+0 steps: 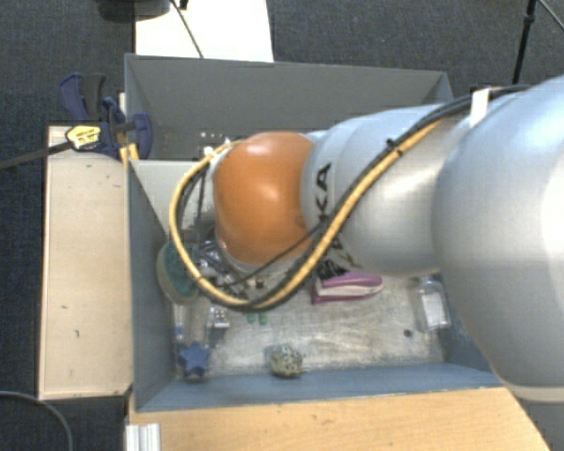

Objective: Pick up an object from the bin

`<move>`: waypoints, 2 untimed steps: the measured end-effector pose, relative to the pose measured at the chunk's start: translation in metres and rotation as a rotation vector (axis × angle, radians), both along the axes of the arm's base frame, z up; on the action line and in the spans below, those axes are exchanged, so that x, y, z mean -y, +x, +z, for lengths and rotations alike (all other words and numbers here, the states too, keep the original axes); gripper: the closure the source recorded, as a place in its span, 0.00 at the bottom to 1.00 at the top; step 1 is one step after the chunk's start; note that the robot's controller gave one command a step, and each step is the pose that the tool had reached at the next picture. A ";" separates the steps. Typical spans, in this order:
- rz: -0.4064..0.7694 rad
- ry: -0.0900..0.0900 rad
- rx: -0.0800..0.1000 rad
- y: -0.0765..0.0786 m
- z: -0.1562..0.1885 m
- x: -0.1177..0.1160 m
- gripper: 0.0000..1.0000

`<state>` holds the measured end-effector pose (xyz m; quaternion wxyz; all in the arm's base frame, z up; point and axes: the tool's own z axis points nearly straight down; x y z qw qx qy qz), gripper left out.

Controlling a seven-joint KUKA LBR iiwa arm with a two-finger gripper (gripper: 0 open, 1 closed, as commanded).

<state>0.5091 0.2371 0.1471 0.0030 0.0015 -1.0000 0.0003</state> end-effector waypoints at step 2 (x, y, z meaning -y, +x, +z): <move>-0.175 0.001 0.028 -0.017 -0.049 -0.004 1.00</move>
Offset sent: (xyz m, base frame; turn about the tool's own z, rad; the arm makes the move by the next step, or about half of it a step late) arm -0.0326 0.0106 -0.0703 0.1702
